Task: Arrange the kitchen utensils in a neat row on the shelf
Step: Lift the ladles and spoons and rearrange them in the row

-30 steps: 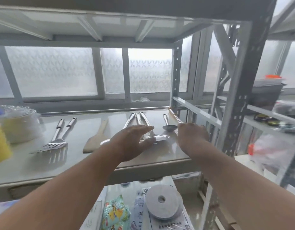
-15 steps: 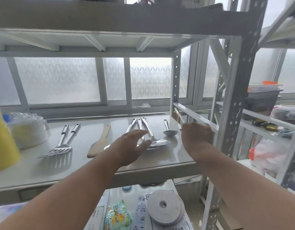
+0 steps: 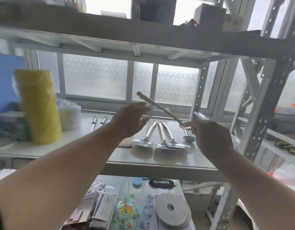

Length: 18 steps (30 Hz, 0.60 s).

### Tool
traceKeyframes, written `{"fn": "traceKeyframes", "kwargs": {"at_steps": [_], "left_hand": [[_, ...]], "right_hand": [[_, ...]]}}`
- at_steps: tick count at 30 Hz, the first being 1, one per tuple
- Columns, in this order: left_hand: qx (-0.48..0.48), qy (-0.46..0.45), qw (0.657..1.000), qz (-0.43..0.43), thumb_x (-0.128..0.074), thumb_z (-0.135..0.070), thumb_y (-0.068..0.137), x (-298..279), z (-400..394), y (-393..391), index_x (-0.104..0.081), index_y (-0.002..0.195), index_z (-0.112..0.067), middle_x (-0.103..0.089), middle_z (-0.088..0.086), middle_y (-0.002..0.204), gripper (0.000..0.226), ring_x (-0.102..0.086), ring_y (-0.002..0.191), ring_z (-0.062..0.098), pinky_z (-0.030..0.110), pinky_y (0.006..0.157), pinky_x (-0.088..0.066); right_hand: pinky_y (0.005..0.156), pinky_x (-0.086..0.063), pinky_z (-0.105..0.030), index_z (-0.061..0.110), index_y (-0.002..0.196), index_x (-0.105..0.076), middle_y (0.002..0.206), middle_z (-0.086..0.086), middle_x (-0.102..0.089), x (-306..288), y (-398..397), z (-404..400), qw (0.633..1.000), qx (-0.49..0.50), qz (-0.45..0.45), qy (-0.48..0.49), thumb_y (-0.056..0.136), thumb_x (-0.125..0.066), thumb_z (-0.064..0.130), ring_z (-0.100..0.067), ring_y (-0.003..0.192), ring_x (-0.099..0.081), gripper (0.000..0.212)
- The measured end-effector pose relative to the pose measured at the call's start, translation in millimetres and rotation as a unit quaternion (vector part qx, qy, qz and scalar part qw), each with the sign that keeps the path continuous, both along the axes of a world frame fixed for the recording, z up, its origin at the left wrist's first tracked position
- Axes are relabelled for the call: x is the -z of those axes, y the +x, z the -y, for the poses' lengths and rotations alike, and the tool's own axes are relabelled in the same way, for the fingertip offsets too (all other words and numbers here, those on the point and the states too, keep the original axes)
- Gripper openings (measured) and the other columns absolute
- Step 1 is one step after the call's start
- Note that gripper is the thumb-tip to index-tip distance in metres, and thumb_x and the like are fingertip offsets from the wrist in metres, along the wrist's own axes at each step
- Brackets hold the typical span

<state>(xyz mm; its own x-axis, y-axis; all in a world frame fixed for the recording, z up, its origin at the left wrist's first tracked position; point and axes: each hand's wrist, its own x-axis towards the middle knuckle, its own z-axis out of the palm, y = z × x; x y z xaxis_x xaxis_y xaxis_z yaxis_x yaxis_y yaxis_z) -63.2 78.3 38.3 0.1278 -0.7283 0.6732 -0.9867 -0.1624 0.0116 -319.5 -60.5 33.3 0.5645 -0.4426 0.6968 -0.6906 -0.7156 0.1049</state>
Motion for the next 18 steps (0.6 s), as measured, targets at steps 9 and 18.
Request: {"fn": "traceKeyframes", "kwargs": {"at_steps": [9, 18], "left_hand": [[-0.125, 0.047, 0.987, 0.085, -0.069, -0.014, 0.098, -18, -60, 66, -0.054, 0.150, -0.024, -0.061, 0.001, 0.147, 0.055, -0.054, 0.138, 0.026, 0.047, 0.117, -0.038], [-0.129, 0.074, 0.986, 0.079, -0.060, -0.013, 0.102, -9, -85, 79, -0.066, 0.113, -0.029, -0.070, -0.007, 0.111, 0.020, -0.066, 0.110, 0.025, 0.045, 0.088, -0.055]], "right_hand": [[0.054, -0.045, -0.033, 0.019, 0.070, -0.054, 0.069, 0.001, -0.059, 21, 10, -10, 0.992, -0.115, 0.054, -0.005, 0.079, -0.078, 0.009, -0.030, 0.067, -0.057, 0.028], [0.075, -0.057, -0.046, 0.017, 0.072, -0.060, 0.085, -0.003, -0.071, 33, 17, 1, 0.984, -0.166, 0.054, -0.029, 0.078, -0.081, 0.010, -0.030, 0.096, -0.070, 0.023]]}}
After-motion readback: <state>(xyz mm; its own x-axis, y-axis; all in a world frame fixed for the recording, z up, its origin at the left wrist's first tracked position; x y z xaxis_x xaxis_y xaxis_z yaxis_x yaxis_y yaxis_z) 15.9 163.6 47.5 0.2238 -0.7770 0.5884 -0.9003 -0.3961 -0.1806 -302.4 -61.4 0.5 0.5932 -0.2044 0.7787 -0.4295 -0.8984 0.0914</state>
